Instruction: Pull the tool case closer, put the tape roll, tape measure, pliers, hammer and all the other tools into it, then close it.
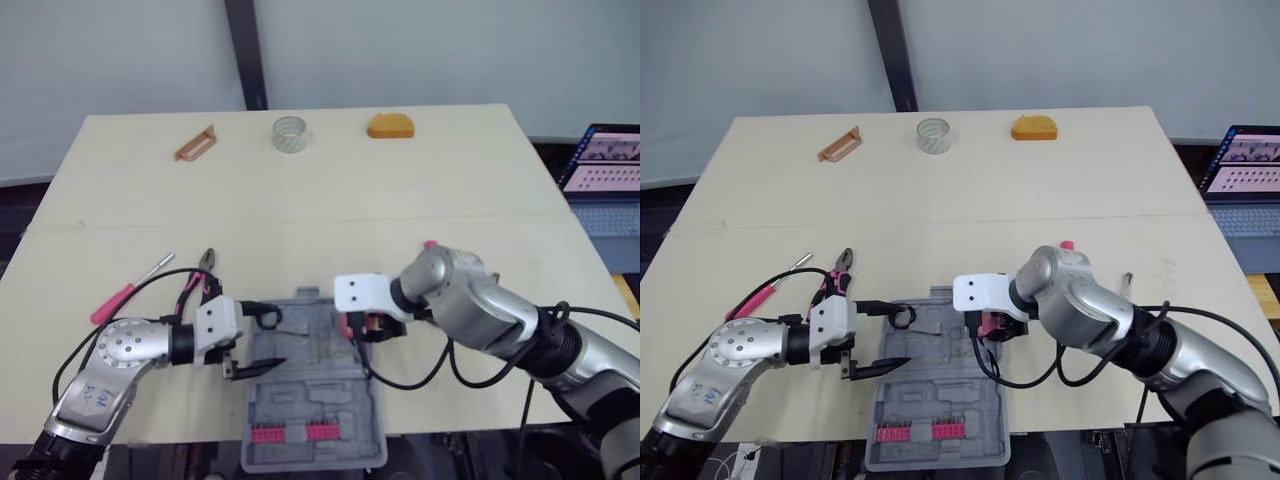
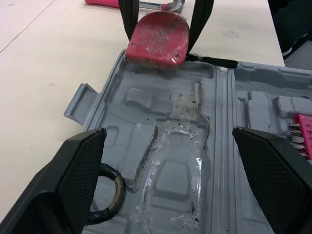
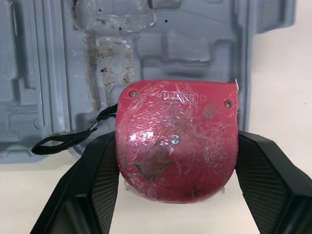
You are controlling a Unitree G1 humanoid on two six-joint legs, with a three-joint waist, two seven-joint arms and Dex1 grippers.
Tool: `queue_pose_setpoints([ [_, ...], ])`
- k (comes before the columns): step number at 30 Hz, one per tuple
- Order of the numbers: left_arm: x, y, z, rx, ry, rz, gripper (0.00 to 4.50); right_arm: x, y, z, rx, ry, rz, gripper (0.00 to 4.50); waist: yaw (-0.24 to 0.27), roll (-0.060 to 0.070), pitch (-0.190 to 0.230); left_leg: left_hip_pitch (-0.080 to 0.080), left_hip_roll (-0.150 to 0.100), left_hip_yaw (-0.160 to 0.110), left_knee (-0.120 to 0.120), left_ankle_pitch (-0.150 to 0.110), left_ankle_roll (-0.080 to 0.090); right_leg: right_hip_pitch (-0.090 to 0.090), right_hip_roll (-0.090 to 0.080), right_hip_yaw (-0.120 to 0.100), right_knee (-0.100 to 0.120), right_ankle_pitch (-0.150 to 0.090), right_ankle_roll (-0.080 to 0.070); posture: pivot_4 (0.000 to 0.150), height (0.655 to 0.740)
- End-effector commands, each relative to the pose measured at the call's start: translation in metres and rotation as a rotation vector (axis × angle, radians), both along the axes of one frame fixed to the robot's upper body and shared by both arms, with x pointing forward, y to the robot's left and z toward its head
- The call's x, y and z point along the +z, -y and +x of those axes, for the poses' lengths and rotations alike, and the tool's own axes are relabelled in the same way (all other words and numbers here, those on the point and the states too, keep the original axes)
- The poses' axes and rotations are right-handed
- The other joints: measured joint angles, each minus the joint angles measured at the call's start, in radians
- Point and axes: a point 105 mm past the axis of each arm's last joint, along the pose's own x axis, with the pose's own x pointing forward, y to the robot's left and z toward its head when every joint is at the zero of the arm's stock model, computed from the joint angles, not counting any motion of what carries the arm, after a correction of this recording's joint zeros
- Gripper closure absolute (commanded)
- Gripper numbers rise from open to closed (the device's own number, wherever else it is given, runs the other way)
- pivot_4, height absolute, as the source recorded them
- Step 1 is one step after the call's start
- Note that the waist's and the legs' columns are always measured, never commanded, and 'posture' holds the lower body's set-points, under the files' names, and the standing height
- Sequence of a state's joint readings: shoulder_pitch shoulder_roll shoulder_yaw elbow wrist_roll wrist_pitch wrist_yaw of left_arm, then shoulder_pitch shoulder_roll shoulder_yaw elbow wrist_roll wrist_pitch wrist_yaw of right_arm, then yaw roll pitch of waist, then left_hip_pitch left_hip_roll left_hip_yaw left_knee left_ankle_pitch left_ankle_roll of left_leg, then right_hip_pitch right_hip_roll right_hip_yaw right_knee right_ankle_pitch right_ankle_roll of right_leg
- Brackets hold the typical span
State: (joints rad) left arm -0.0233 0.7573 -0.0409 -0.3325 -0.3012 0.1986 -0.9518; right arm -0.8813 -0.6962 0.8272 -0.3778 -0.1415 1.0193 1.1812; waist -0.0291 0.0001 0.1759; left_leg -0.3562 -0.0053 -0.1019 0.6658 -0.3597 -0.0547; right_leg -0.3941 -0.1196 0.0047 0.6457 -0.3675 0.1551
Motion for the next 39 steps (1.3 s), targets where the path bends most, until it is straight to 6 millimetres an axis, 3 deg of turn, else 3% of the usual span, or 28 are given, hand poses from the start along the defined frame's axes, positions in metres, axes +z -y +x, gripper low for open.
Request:
queue_pose_setpoints([
  [1, 0.005, -0.003, 0.000, 0.011, 0.025, 0.003, 0.00, 0.005, -0.007, 0.004, 0.029, 0.049, 0.005, 1.55, 0.000, 0.000, 0.000, 0.000, 0.000, 0.000, 0.000, 0.000, 0.000, 0.000, 0.000, 0.000, 0.000, 0.000, 0.000, 0.150, 0.7400],
  [17, 0.005, -0.003, -0.002, 0.018, 0.026, 0.003, 0.00, -0.004, -0.016, 0.018, 0.031, 0.065, 0.004, 1.55, -0.001, 0.000, 0.000, 0.000, 0.000, 0.000, 0.000, 0.000, 0.000, 0.000, 0.000, 0.000, 0.000, 0.000, 0.000, 0.150, 0.7400],
  [39, 0.007, -0.001, -0.003, 0.019, 0.023, -0.003, 0.00, -0.013, -0.018, 0.017, 0.056, 0.068, -0.010, 1.55, -0.001, 0.000, 0.000, 0.000, 0.000, 0.000, 0.000, 0.000, 0.000, 0.000, 0.000, 0.000, 0.000, 0.000, 0.000, 0.150, 0.7400],
])
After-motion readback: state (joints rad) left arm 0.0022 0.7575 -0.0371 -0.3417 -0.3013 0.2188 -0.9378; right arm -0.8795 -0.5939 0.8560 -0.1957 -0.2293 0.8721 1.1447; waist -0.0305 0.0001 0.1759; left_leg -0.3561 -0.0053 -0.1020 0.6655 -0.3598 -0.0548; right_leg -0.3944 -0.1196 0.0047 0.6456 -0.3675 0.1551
